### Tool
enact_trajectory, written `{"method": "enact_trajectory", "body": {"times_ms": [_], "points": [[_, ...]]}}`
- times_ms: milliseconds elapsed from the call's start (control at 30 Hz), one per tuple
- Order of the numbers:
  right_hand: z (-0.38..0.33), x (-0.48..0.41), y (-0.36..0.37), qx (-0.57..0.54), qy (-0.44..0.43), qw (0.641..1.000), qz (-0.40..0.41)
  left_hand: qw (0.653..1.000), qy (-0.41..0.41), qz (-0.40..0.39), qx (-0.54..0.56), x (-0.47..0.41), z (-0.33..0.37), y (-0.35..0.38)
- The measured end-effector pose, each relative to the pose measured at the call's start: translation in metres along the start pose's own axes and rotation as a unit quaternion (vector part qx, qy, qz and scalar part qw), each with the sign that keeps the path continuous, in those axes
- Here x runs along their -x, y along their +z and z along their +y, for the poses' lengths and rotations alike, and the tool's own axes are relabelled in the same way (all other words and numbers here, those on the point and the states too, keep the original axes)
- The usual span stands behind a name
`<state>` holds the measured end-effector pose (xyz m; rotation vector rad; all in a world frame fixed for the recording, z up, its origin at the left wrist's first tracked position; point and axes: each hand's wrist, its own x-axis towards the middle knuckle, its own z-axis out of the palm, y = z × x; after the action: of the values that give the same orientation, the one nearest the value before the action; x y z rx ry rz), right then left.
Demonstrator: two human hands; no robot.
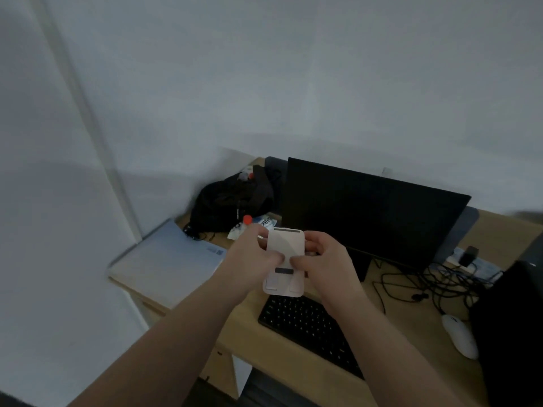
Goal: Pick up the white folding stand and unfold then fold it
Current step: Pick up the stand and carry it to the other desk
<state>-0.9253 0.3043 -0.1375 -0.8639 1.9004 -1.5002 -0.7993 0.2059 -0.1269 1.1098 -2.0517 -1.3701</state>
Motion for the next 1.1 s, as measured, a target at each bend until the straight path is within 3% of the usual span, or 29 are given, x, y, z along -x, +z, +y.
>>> {"method": "enact_trajectory", "body": {"times_ms": [400,733,1100], "points": [[-0.003,-0.108,-0.006,-0.016,-0.014,1.000,-0.004,0.999,0.026,0.023,-0.041,-0.103,0.017,0.002],[0.011,-0.140,-0.006,0.000,0.018,0.999,0.040,0.998,0.029,-0.034,-0.047,-0.154,0.007,0.012],[0.005,-0.177,0.047,0.013,0.042,0.992,0.120,0.993,0.057,-0.092,-0.051,-0.223,-0.021,-0.023]]}}
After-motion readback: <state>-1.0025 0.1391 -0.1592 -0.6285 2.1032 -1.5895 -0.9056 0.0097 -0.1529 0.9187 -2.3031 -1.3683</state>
